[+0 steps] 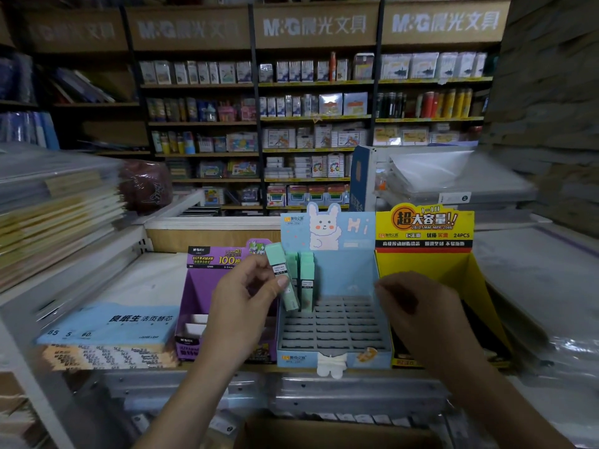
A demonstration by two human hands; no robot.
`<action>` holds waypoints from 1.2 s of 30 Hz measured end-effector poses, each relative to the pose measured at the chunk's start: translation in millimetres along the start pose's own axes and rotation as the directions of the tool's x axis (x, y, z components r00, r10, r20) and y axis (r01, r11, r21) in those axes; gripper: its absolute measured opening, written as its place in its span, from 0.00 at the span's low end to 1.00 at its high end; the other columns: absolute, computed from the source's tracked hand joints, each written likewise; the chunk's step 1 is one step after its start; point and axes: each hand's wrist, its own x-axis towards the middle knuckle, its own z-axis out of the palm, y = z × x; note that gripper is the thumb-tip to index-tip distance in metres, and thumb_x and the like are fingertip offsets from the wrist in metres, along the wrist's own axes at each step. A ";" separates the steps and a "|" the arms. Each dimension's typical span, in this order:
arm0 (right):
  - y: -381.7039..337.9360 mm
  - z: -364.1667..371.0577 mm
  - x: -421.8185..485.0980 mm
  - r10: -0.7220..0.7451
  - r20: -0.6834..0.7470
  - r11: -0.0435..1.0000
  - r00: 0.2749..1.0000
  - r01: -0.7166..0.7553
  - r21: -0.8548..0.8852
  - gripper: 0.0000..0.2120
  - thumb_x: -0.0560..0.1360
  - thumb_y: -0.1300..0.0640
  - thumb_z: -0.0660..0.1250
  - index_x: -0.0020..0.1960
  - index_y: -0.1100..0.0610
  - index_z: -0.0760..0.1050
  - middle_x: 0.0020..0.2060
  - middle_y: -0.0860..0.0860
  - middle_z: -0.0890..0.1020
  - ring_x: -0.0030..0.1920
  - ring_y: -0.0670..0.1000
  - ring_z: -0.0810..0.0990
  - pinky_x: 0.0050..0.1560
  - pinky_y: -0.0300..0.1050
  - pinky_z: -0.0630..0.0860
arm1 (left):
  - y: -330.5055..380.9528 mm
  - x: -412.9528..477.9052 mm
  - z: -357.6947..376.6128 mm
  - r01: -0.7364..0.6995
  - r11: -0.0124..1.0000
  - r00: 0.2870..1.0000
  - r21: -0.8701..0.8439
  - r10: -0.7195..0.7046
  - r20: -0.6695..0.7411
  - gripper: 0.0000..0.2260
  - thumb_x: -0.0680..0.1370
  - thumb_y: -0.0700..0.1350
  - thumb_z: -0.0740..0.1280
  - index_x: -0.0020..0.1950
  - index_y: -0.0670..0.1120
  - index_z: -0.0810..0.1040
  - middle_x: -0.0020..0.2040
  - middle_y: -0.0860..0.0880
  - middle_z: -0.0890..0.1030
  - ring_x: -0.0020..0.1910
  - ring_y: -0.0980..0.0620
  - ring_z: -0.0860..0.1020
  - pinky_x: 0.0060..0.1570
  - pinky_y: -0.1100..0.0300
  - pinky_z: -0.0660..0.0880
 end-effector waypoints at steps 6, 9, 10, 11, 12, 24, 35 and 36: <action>30.7 -18.2 -20.9 0.118 0.041 0.988 0.992 -0.113 -0.107 0.05 0.75 0.59 0.72 0.47 0.50 0.83 0.39 0.40 0.82 0.41 0.43 0.80 0.41 0.48 0.80 | -7.1 4.4 5.2 -0.015 0.985 1.000 0.171 0.019 -0.019 0.06 0.75 0.42 0.76 0.44 0.51 0.81 0.41 0.51 0.82 0.40 0.54 0.79 0.42 0.63 0.73; 39.5 -18.5 -25.7 0.147 0.091 0.977 0.985 -0.130 -0.170 0.04 0.75 0.59 0.72 0.46 0.51 0.83 0.40 0.43 0.82 0.43 0.45 0.79 0.43 0.50 0.80 | -9.0 5.3 8.5 -0.014 0.980 1.000 0.200 0.020 -0.024 0.08 0.74 0.42 0.77 0.44 0.54 0.81 0.41 0.50 0.81 0.39 0.55 0.78 0.41 0.64 0.73; 40.8 -17.9 -26.9 0.153 0.104 0.974 0.983 -0.132 -0.185 0.03 0.75 0.59 0.73 0.46 0.51 0.83 0.40 0.44 0.81 0.43 0.46 0.78 0.43 0.50 0.79 | -9.5 5.3 9.5 -0.016 0.977 0.999 0.210 0.022 -0.026 0.09 0.74 0.42 0.77 0.44 0.55 0.81 0.41 0.50 0.80 0.39 0.55 0.77 0.41 0.64 0.72; 41.4 -17.1 -27.9 0.153 0.112 0.971 0.982 -0.128 -0.203 0.03 0.75 0.59 0.73 0.45 0.51 0.83 0.40 0.44 0.81 0.43 0.46 0.78 0.43 0.50 0.79 | -10.2 5.2 10.5 -0.016 0.975 0.999 0.224 0.023 -0.031 0.10 0.74 0.42 0.77 0.45 0.56 0.80 0.41 0.50 0.79 0.39 0.55 0.77 0.41 0.63 0.72; 41.6 -16.5 -28.9 0.148 0.116 0.968 0.982 -0.120 -0.220 0.02 0.75 0.59 0.73 0.45 0.52 0.83 0.39 0.44 0.80 0.44 0.47 0.77 0.43 0.50 0.79 | -10.6 4.9 11.5 -0.012 0.971 0.999 0.239 0.021 -0.036 0.11 0.74 0.42 0.78 0.46 0.56 0.80 0.42 0.51 0.79 0.40 0.55 0.77 0.42 0.63 0.72; 40.3 -13.5 -32.1 0.100 0.106 0.938 0.989 -0.059 -0.341 0.01 0.73 0.59 0.74 0.43 0.53 0.84 0.39 0.46 0.79 0.43 0.49 0.77 0.40 0.48 0.78 | -6.0 6.2 20.1 -0.028 0.933 0.999 0.359 0.043 -0.034 0.07 0.74 0.44 0.77 0.51 0.49 0.85 0.45 0.48 0.74 0.42 0.60 0.74 0.41 0.77 0.66; 40.9 -13.2 -33.2 0.089 0.100 0.936 0.991 -0.049 -0.348 0.01 0.73 0.59 0.74 0.43 0.54 0.84 0.39 0.46 0.79 0.42 0.49 0.77 0.38 0.47 0.77 | -7.1 4.6 21.1 -0.061 0.877 0.997 0.476 0.077 -0.013 0.12 0.74 0.45 0.77 0.56 0.48 0.83 0.44 0.52 0.72 0.41 0.60 0.73 0.42 0.62 0.67; 40.8 -13.4 -33.2 0.094 0.099 0.935 0.991 -0.054 -0.352 0.01 0.73 0.59 0.73 0.43 0.53 0.84 0.39 0.45 0.79 0.42 0.48 0.77 0.38 0.46 0.77 | -7.4 3.0 21.3 -0.071 0.868 0.996 0.491 0.085 -0.005 0.13 0.74 0.45 0.77 0.57 0.49 0.83 0.44 0.52 0.72 0.41 0.59 0.72 0.43 0.60 0.68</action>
